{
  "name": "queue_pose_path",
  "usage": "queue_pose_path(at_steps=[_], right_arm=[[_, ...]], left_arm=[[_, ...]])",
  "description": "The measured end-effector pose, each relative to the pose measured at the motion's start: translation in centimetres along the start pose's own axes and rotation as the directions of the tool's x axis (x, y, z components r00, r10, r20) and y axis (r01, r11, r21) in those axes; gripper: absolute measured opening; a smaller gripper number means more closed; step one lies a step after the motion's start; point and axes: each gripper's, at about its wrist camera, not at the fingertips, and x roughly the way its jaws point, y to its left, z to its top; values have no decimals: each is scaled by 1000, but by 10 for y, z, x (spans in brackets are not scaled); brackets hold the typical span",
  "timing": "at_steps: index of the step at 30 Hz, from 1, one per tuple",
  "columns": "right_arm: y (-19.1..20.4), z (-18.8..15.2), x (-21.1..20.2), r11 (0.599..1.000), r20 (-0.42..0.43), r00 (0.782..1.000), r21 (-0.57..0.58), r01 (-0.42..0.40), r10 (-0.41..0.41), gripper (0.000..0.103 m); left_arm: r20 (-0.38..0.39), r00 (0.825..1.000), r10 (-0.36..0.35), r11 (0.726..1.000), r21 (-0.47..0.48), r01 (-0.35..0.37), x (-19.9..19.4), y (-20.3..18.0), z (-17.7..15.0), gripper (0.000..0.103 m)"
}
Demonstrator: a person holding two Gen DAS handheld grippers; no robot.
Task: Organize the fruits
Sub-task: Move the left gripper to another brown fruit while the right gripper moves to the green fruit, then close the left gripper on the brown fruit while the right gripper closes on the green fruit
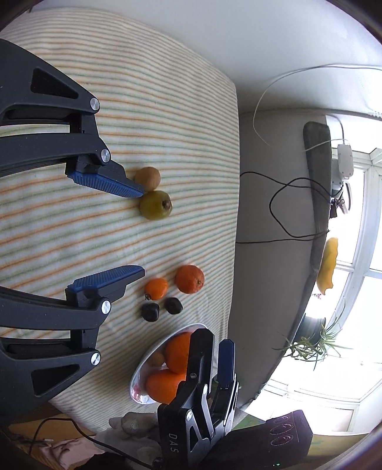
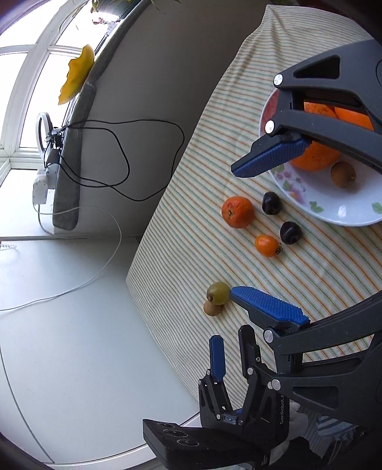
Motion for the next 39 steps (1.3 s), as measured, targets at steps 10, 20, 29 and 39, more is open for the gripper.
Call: queue_pose_path(at_steps=[10, 20, 29, 39], right_arm=[[21, 10, 38, 993, -83, 990, 19, -114, 116, 78], [33, 14, 80, 982, -176, 968, 90, -166, 180, 64], [29, 16, 109, 951, -216, 939, 216, -220, 267, 58], [28, 23, 136, 924, -229, 918, 285, -255, 324, 53]], left_arm=[[-58, 998, 38, 999, 29, -36, 23, 30, 4, 34], [-99, 994, 41, 996, 84, -33, 41, 33, 3, 32], [-128, 991, 35, 994, 107, -22, 50, 33, 9, 32], [-144, 990, 5, 993, 121, 13, 57, 33, 12, 31]])
